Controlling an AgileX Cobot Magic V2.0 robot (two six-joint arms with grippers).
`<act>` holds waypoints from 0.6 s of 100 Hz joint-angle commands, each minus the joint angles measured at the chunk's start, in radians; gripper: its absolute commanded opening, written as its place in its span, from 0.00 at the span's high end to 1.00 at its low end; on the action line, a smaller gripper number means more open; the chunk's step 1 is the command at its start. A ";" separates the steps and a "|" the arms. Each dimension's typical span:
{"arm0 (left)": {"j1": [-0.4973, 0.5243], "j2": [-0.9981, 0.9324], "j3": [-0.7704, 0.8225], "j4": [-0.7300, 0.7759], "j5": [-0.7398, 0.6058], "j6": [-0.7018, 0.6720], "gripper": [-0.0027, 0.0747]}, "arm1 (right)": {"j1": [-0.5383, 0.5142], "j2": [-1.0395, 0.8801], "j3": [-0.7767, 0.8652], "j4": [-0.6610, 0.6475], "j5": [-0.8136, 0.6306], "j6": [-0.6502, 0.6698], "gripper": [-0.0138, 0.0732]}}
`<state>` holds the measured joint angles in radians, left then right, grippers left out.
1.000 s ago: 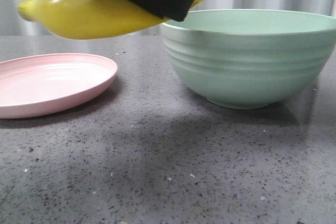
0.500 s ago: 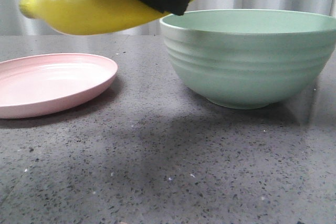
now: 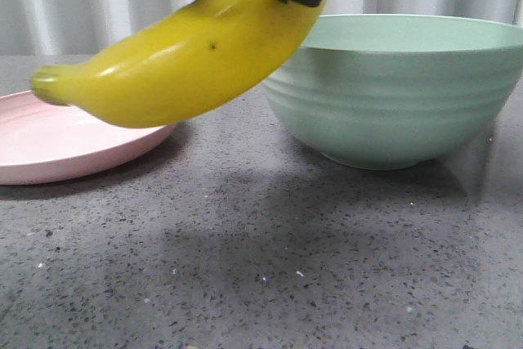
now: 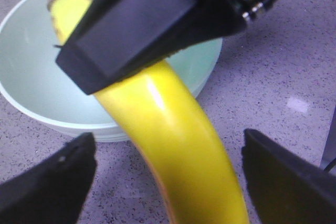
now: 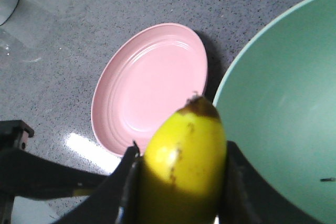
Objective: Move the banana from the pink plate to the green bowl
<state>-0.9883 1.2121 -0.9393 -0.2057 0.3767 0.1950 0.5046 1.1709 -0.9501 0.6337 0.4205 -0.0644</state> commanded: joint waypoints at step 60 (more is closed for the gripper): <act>0.026 -0.226 -0.095 0.005 -0.079 0.001 0.21 | -0.131 -0.036 -0.207 -0.510 -0.153 -0.048 0.92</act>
<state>-0.9639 1.0029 -1.0001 -0.1940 0.3697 0.1950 0.4041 1.1554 -1.1166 0.1774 0.3666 -0.1037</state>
